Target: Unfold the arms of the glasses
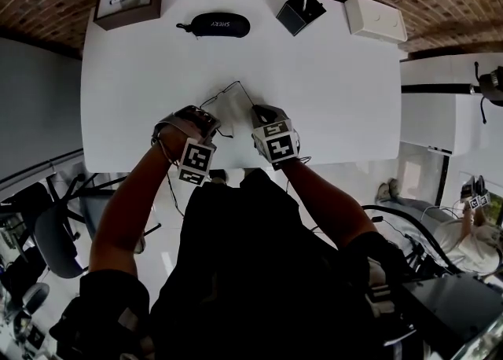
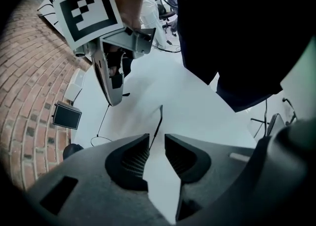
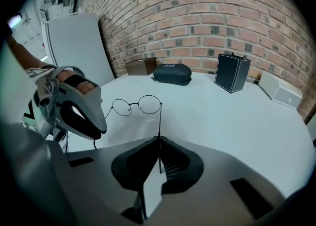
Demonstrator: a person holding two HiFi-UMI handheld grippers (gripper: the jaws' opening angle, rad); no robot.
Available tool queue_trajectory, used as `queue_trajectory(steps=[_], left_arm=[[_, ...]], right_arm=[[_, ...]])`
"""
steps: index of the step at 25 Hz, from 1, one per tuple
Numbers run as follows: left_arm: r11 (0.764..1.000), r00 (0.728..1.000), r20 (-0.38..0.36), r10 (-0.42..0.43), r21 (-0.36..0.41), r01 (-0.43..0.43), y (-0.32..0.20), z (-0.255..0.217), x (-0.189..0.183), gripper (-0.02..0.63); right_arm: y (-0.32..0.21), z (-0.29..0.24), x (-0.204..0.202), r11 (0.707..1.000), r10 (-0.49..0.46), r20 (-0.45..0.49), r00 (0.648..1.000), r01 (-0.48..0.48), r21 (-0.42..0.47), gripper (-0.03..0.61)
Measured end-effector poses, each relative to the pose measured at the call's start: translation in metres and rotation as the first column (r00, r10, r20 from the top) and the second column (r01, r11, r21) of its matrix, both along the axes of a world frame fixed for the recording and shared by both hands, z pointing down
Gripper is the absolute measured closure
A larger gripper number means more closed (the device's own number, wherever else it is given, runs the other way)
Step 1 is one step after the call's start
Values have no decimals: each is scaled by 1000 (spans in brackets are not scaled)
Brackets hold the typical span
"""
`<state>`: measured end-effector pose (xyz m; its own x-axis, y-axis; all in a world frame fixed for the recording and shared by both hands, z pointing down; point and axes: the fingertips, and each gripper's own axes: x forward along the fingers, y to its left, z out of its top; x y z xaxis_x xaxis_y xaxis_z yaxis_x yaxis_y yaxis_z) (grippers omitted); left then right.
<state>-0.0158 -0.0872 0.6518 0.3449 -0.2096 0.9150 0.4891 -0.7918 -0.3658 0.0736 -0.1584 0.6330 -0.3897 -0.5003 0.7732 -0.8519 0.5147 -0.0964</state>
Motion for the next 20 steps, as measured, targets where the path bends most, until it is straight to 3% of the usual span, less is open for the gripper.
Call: queue_trajectory(steps=[2,8,14,17,20], left_arm=[[1000,1000,11,1,5,-1,0,1,-5,472],[999,998,39,-53,10,53,-6,-3,-20,451],[976,973,-84,-217,-47,213,-6,-27,-19,451],[925,916,-162,-368,-163,343,-2,-37,-3,451],[825,816,-185,-548,-282,490,4,-36,8,460]], right_arm=[[1,0,-1,1000,6,-11,1000,-6,-5,561],[3,-5,-11,999,42,-13,999,-42,-4,561],[4,-5,-20,997,74,-11,997,-74,1,561],[1,-4,-16,992,124,-27,992,-124,0,561],[1,-5,-16,988,157,-27,987,-157,-9,561]])
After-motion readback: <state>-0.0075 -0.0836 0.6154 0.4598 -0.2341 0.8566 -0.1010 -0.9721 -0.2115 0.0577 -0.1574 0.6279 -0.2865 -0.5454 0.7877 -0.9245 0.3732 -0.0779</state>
